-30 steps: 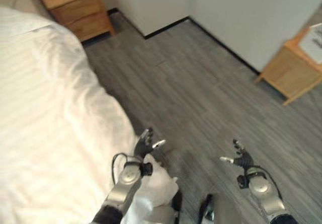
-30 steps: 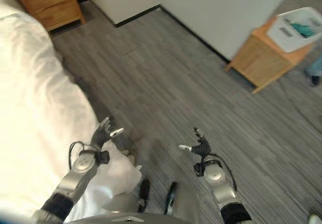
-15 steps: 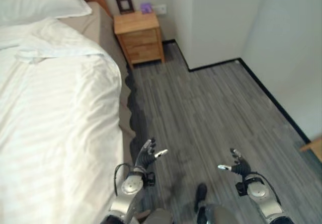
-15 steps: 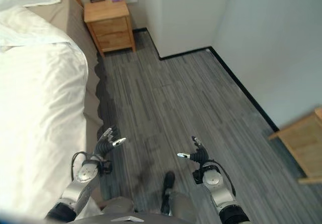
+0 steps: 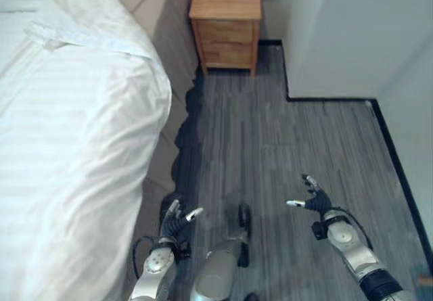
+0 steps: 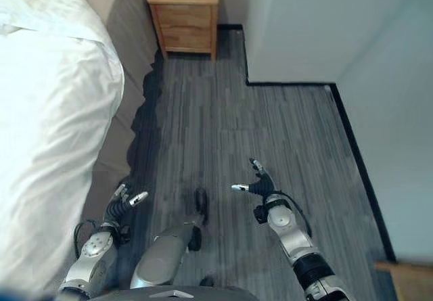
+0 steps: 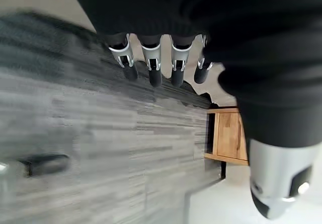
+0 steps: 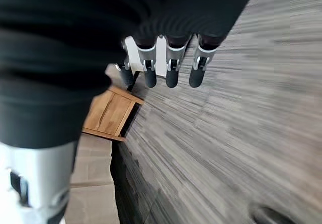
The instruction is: Making the bed.
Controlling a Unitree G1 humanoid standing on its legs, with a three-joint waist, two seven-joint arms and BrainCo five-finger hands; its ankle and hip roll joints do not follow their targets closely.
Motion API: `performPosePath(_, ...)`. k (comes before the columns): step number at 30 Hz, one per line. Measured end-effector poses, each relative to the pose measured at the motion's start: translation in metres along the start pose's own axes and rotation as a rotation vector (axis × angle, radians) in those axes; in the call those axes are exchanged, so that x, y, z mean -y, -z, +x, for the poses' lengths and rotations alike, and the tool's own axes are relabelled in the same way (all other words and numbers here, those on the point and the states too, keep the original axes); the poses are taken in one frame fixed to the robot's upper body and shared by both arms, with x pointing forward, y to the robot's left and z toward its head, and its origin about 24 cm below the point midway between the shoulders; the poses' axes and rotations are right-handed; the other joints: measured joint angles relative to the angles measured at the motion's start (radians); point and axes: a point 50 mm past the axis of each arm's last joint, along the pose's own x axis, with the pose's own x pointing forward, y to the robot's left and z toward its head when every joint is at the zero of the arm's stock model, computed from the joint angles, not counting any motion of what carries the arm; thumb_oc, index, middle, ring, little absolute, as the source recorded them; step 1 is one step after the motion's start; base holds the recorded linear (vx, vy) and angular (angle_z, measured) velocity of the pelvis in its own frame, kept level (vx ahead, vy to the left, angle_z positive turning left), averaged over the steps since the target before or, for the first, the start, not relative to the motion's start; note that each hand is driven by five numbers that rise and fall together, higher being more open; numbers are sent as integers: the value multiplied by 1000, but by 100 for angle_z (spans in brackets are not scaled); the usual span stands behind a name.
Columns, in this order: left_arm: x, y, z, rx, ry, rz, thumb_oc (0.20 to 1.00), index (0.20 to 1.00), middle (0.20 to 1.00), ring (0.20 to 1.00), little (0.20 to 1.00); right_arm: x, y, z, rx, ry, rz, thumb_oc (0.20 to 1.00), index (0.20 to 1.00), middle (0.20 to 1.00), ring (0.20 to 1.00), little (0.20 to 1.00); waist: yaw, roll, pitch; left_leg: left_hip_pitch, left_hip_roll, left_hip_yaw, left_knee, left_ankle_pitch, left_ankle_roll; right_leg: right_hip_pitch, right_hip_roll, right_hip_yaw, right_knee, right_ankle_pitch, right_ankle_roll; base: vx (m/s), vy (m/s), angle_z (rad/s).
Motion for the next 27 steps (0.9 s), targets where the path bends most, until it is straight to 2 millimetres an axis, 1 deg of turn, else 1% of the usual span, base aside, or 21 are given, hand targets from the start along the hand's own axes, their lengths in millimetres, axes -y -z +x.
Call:
performPosePath(1, 0, 2, -1, -11, 2, 9, 1000, 1000, 1000, 1000, 1000, -5, 2, -3, -8, -9, 11, 1000, 1000, 1000, 1000, 1000, 4, -11, 2, 57, -3, -6, 12, 8, 8, -43, -60, -6, 162, -28, 31, 474, 299, -19)
performPosePath(3, 1, -4, 3, 0, 19, 43, 1000, 1000, 1000, 1000, 1000, -8, 5, -9, -9, -19, 17, 1000, 1000, 1000, 1000, 1000, -40, -17, 0, 115, -27, -58, 83, -26, -30, -152, -167, -13, 515, 199, 48, 457, 240, 34)
performPosePath(4, 3, -14, 8, 41, 35, 58, 1000, 1000, 1000, 1000, 1000, -10, 12, -14, -38, -10, 38, 1000, 1000, 1000, 1000, 1000, -64, -20, 1, 177, -47, -100, 44, -38, -32, -215, -235, -48, 668, 239, 28, 442, 191, 83)
performPosePath(6, 14, -38, 16, 132, 61, 52, 1000, 1000, 1000, 1000, 1000, -6, 10, -16, -26, 8, 48, 1000, 1000, 1000, 1000, 1000, -86, 18, 15, 210, -23, -175, 39, -90, -31, -373, -225, -20, 725, 150, 14, 423, 69, 95)
performPosePath(7, 20, -57, 22, 197, 81, 66, 1000, 1000, 1000, 1000, 1000, -1, 6, -12, -10, 26, 49, 1000, 1000, 1000, 1000, 1000, -131, 77, 40, 241, 9, -262, 14, -81, -40, -507, -198, -26, 655, 104, 6, 609, -18, 153)
performPosePath(9, 21, -68, 25, 234, 80, 65, 1000, 1000, 1000, 1000, 1000, 6, 8, -14, -16, 49, 51, 1000, 1000, 1000, 1000, 1000, -169, 103, 58, 301, 18, -383, -18, -98, -59, -571, -168, -6, 380, 87, 14, 409, -59, 174)
performPosePath(11, 17, -68, 24, 237, 65, 70, 1000, 1000, 1000, 1000, 1000, 11, 13, -17, -31, 70, 49, 1000, 1000, 1000, 1000, 1000, -178, 92, 65, 380, 20, -416, -50, -122, -82, -614, -166, 16, 158, 131, 17, 657, -174, 137)
performPosePath(14, -4, -51, 17, 186, -15, 65, 1000, 1000, 1000, 1000, 1000, 20, 12, -18, -20, 117, 69, 1000, 1000, 1000, 1000, 1000, -190, 73, 46, 434, 27, -504, -36, -237, -117, -665, -187, 114, -201, 218, 65, 572, -152, 103)
performPosePath(15, -7, -47, 15, 170, -31, 61, 1000, 1000, 1000, 1000, 1000, 23, 15, -19, -33, 145, 81, 1000, 1000, 1000, 1000, 1000, -184, 62, 44, 461, 37, -513, -48, -245, -136, -677, -201, 116, -259, 228, 53, 193, -56, 76)
performPosePath(16, -13, -38, 13, 139, -52, 65, 1000, 1000, 1000, 1000, 1000, 25, 19, -19, -52, 158, 87, 1000, 1000, 1000, 1000, 1000, -177, 58, 42, 486, 58, -515, -55, -266, -149, -703, -212, 122, -260, 237, 45, 597, -206, 61)
performPosePath(17, -24, -21, 7, 75, -87, 76, 1000, 1000, 1000, 1000, 1000, 22, 23, -21, -72, 161, 97, 1000, 1000, 1000, 1000, 1000, -179, 53, 35, 541, 89, -486, -45, -317, -225, -684, -224, 116, -251, 233, 39, 787, -272, 67)
performPosePath(18, -26, -16, 5, 59, -107, 56, 1000, 1000, 1000, 1000, 1000, 23, 25, -21, -78, 165, 97, 1000, 1000, 1000, 1000, 1000, -191, 63, 27, 559, 129, -500, -27, -345, -265, -675, -206, 123, -217, 322, 41, 1018, -352, 66)
performPosePath(19, -21, -11, 4, 45, -111, 35, 1000, 1000, 1000, 1000, 1000, 27, 28, -20, -92, 174, 89, 1000, 1000, 1000, 1000, 1000, -194, 100, 34, 577, 169, -500, -16, -353, -278, -665, -166, 105, -178, 341, 33, 709, -222, 42)
performPosePath(20, -17, -11, 4, 45, -98, 38, 1000, 1000, 1000, 1000, 1000, 28, 30, -19, -109, 174, 81, 1000, 1000, 1000, 1000, 1000, -191, 110, 37, 584, 200, -484, 12, -341, -297, -653, -133, 105, -154, 380, -7, 690, -207, 25)
performPosePath(21, -17, -8, 2, 39, -90, 43, 1000, 1000, 1000, 1000, 1000, 28, 30, -19, -109, 171, 79, 1000, 1000, 1000, 1000, 1000, -193, 103, 41, 599, 214, -478, 39, -322, -325, -637, -124, 105, -117, 435, -77, 638, -206, 19)
performPosePath(22, -13, -2, -2, 25, -86, 24, 1000, 1000, 1000, 1000, 1000, 32, 27, -17, -100, 170, 67, 1000, 1000, 1000, 1000, 1000, -204, 123, 39, 614, 253, -466, 156, -289, -336, -596, -81, 90, -19, 362, -139, 460, -209, 7)
performPosePath(23, -13, 0, -5, 21, -84, 22, 1000, 1000, 1000, 1000, 1000, 34, 25, -17, -87, 171, 63, 1000, 1000, 1000, 1000, 1000, -206, 118, 37, 615, 260, -469, 207, -286, -338, -570, -70, 93, 3, 351, -168, 262, -154, 2)
performPosePath(24, -15, 0, -6, 22, -86, 24, 1000, 1000, 1000, 1000, 1000, 35, 21, -14, -66, 169, 54, 1000, 1000, 1000, 1000, 1000, -205, 116, 26, 589, 245, -474, 248, -228, -337, -535, -59, 94, -9, 297, -174, 274, -245, 7)
performPosePath(25, -13, -6, -5, 47, -77, 14, 1000, 1000, 1000, 1000, 1000, 41, 19, -15, -56, 174, 33, 1000, 1000, 1000, 1000, 1000, -200, 112, 28, 498, 236, -464, 424, -165, -350, -495, -48, 97, -41, 286, -170, 409, -338, 5)
performPosePath(26, -11, -18, -4, 105, -68, -17, 1000, 1000, 1000, 1000, 1000, 48, 16, -14, -40, 184, 12, 1000, 1000, 1000, 1000, 1000, -166, 90, 32, 290, 198, -465, 730, -151, -353, -464, -48, 109, -91, 268, -196, 424, -336, 9)
performPosePath(27, -7, -26, 0, 133, -58, -51, 1000, 1000, 1000, 1000, 1000, 58, 12, -13, -24, 209, -1, 1000, 1000, 1000, 1000, 1000, -153, 71, 51, 157, 189, -431, 898, -149, -311, -459, -56, 102, -92, 251, -211, 232, -165, 4)
